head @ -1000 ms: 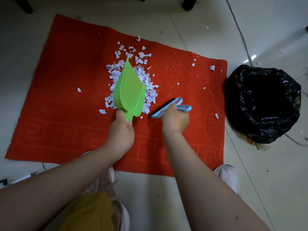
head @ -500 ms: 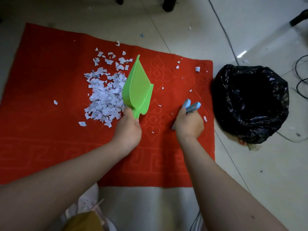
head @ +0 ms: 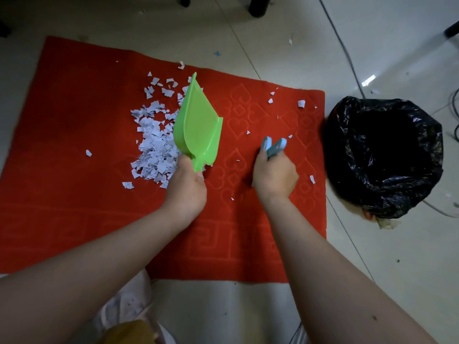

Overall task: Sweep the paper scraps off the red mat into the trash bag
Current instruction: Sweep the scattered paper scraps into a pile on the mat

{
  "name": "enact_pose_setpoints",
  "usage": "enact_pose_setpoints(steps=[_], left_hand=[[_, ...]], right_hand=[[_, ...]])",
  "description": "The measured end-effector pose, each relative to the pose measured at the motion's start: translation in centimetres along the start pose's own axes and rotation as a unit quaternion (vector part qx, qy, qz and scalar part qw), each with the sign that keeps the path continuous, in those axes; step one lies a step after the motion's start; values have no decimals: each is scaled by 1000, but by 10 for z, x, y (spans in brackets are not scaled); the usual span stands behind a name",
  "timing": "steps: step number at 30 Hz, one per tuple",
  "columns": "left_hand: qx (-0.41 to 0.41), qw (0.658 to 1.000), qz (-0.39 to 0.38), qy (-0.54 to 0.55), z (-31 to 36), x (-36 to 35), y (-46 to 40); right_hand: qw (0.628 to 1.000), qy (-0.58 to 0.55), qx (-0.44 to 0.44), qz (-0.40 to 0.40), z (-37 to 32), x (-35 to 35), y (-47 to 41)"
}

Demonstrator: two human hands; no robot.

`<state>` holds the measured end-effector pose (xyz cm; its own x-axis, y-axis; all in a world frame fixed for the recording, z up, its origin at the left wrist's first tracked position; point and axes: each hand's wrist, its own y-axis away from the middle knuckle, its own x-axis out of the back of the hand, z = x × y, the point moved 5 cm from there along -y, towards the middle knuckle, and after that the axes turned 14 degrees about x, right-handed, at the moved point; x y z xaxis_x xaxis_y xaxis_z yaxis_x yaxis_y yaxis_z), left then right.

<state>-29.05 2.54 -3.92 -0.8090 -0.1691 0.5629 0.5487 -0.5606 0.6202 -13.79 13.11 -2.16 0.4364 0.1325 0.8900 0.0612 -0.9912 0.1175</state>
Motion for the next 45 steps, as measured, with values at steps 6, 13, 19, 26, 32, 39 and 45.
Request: enact_pose_setpoints(steps=[6, 13, 19, 26, 32, 39, 45], left_hand=[[5, 1000, 8, 12, -3, 6, -3], [18, 1000, 14, 22, -13, 15, -9], [10, 1000, 20, 16, -14, 15, -7], [9, 1000, 9, 15, -17, 16, -4], [18, 1000, 18, 11, -21, 21, -7], [11, 1000, 22, 8, -22, 21, -7], [12, 1000, 11, 4, -16, 18, -6]], right_hand=[[998, -35, 47, -33, -33, -21, 6], [1000, 8, -5, 22, 7, 6, 27], [999, 9, -9, -32, -9, -28, 67], [996, -68, -32, 41, -24, -16, 44], [999, -34, -37, -1, -27, -22, 35], [998, -57, 14, -10, -47, -25, 25], [994, -61, -42, 86, 1, 14, 8]])
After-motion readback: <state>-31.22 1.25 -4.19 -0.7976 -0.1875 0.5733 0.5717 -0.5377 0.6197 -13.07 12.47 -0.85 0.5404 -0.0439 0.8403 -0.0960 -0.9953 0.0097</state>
